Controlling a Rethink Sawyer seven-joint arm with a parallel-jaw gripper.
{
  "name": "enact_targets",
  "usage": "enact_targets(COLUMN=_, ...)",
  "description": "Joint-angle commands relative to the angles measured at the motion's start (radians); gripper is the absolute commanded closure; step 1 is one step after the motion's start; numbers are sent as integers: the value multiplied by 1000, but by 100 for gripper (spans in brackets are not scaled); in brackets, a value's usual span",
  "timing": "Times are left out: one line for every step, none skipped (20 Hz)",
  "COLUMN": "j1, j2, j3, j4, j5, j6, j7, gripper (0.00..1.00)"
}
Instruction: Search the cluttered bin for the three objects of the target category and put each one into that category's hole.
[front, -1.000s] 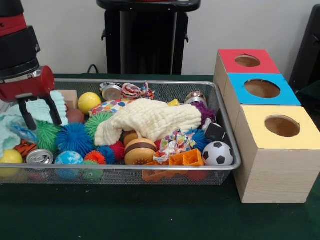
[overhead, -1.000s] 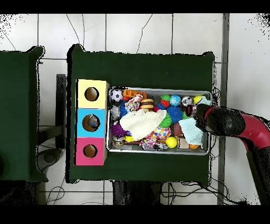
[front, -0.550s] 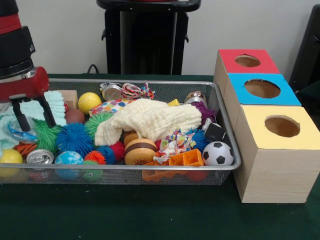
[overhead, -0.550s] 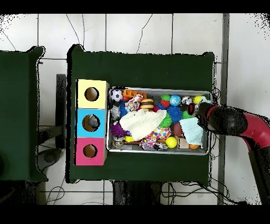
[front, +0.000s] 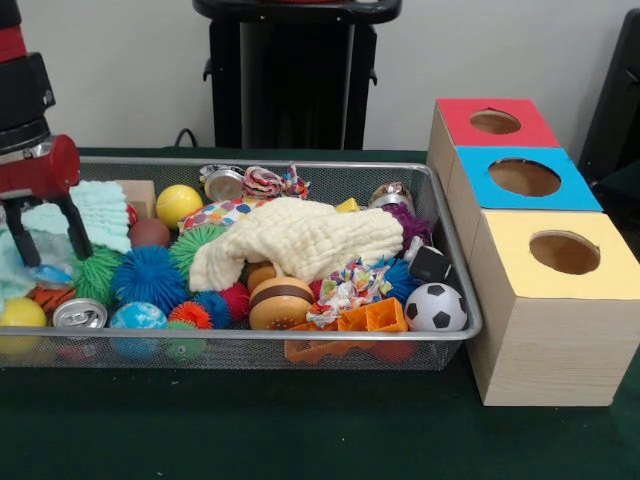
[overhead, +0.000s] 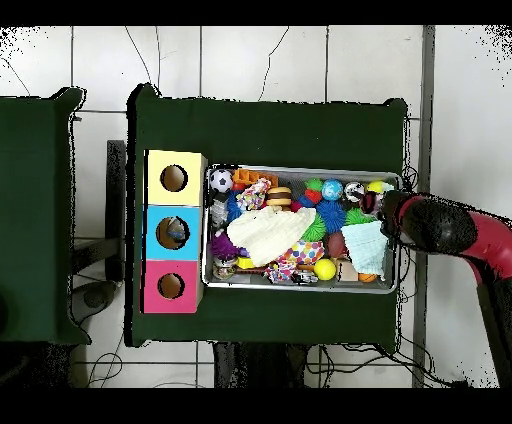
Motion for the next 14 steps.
enact_targets(j1=-24, j2=15, j3=6, j4=-97, j5=-29, j6=125, j7=-387, gripper=0)
enact_targets(j1=-24, j2=15, j3=5, j4=-97, j5=-29, j6=125, j7=-387, gripper=0)
enact_targets(j1=-24, j2=17, j3=5, j4=-105, j5=-27, j6=129, j7=-393, gripper=0)
enact_targets(j1=-23, j2=17, j3=5, j4=-106, j5=-27, j6=129, j7=-395, gripper=0)
enact_targets(j1=-22, j2=19, j3=4, j4=-113, j5=-27, j6=131, j7=-400, gripper=0)
enact_targets(j1=-21, j2=18, j3=2, j4=-115, j5=-27, j6=128, j7=-402, gripper=0)
enact_targets(j1=-20, j2=20, j3=0, j4=-119, j5=-27, j6=127, j7=-404, gripper=0)
enact_targets(j1=-17, j2=19, j3=-3, j4=-121, j5=-28, j6=125, j7=-405, gripper=0)
enact_targets(j1=-17, j2=16, j3=-5, j4=-120, j5=-28, j6=126, j7=-409, gripper=0)
enact_targets(j1=-15, j2=13, j3=-7, j4=-119, j5=-27, j6=126, j7=-409, gripper=0)
enact_targets(j1=-12, j2=7, j3=-10, j4=-113, j5=-25, j6=126, j7=-402, gripper=0)
enact_targets(j1=-11, j2=4, j3=-10, j4=-108, j5=-24, j6=122, j7=-400, gripper=0)
enact_targets(j1=-10, j2=-2, j3=-14, j4=-97, j5=-22, j6=119, j7=-388, gripper=0)
enact_targets(j1=-9, j2=-4, j3=-15, j4=-93, j5=-21, j6=117, j7=-385, gripper=0)
